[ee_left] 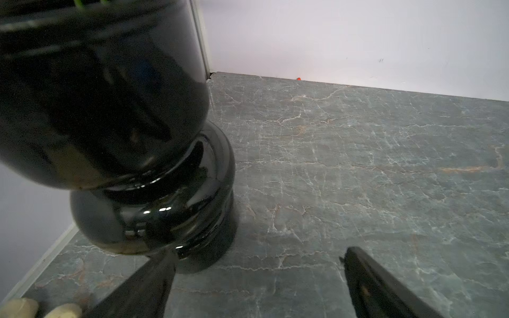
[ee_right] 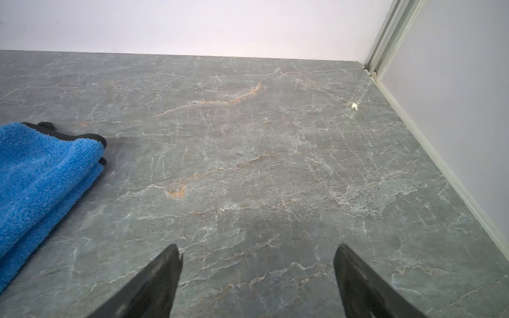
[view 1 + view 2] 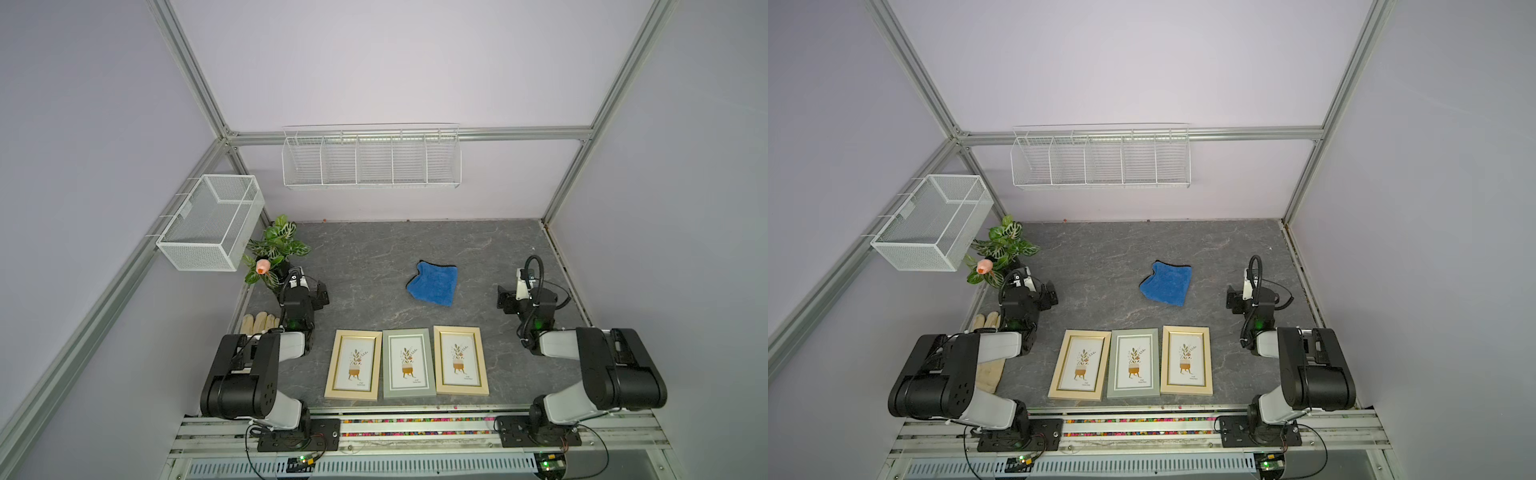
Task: Wipe the picture frame with a cloth
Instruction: Pick up the cleaning item at the center of the board.
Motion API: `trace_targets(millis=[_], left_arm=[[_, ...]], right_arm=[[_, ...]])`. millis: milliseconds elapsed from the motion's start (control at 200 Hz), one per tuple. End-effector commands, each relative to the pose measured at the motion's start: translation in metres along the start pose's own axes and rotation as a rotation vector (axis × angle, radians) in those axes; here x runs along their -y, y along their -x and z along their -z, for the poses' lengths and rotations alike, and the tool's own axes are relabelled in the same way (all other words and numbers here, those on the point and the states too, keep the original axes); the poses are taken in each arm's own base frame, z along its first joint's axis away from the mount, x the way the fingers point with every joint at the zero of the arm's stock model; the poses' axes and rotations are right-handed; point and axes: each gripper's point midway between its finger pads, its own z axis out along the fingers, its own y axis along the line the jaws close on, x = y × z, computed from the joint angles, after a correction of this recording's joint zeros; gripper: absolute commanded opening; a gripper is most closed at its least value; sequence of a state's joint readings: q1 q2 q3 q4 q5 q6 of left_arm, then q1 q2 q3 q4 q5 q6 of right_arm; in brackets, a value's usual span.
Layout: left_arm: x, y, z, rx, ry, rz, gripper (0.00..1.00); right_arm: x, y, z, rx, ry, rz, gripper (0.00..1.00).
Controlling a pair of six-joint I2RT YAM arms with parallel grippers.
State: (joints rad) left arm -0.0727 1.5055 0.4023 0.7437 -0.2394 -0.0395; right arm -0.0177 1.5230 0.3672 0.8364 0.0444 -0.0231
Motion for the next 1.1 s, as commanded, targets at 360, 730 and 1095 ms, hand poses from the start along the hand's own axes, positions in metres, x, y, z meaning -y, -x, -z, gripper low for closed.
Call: trace_targets(millis=[360,730,1095], left_arm=[[0.002,0.016,-0.004,0.043,0.004,-0.010,0.98],[0.002,0.016,-0.004,0.043,0.004,-0.011,0.98],[0.020,0.032,0.013,0.085,-0.096,-0.086,0.99]], right_arm=[[-0.001,0.012,-0.002,0.040,0.002,0.009,0.89],[-0.001,0.012,-0.002,0.041,0.002,0.009,0.89],[-0.015,0.017,0.006,0.075,0.059,0.058,0.89]])
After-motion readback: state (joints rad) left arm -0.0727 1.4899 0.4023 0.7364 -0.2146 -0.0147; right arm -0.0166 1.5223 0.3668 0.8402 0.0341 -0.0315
